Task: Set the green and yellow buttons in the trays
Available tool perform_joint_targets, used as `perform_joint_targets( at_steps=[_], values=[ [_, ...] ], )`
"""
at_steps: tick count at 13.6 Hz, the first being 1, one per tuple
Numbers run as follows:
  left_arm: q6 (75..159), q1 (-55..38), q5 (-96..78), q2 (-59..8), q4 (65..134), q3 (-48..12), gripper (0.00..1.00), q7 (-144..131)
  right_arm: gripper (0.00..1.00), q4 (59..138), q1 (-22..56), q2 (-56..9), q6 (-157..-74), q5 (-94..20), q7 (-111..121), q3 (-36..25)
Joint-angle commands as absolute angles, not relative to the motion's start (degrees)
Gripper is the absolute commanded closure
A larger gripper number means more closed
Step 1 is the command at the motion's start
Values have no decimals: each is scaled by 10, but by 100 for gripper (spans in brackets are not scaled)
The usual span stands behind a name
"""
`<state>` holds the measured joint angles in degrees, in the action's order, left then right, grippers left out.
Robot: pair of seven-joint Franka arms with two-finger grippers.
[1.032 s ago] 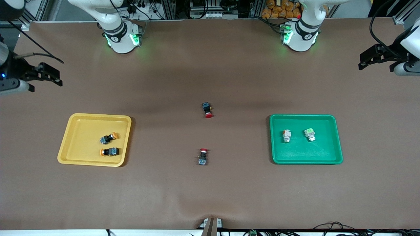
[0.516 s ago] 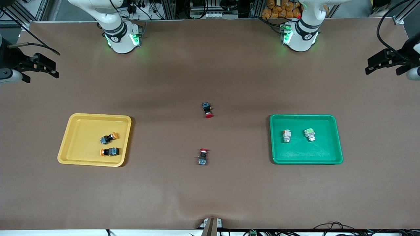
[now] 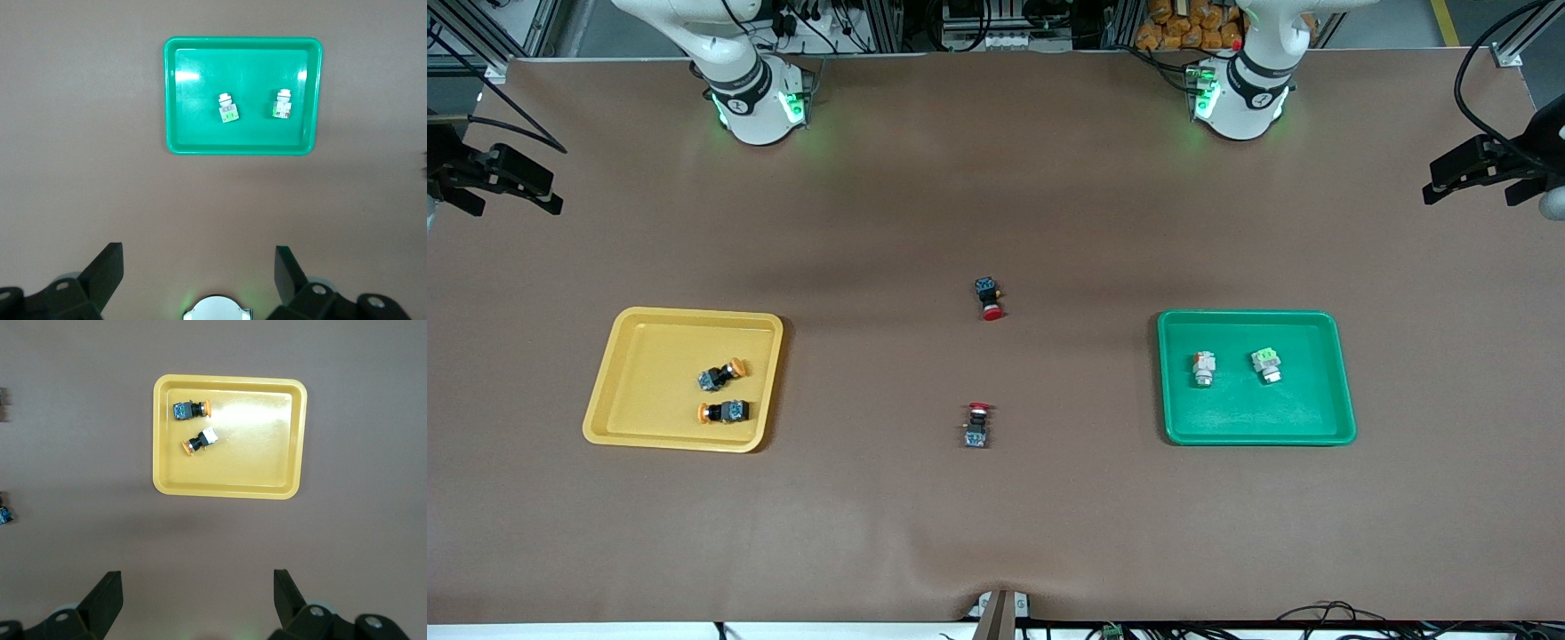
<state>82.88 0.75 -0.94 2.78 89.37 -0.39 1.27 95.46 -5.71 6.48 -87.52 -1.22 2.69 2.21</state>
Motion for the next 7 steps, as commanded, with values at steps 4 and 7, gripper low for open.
perform_joint_targets(
  at_steps=[4, 7],
  values=[
    [829, 4, -15, 24, 886, -7, 0, -31, 0, 935, -68, 42, -872, -26, 18, 31],
    [829, 4, -14, 17, 882, -6, 0, -25, 0, 941, -60, 38, -855, -26, 22, 32]
  ],
)
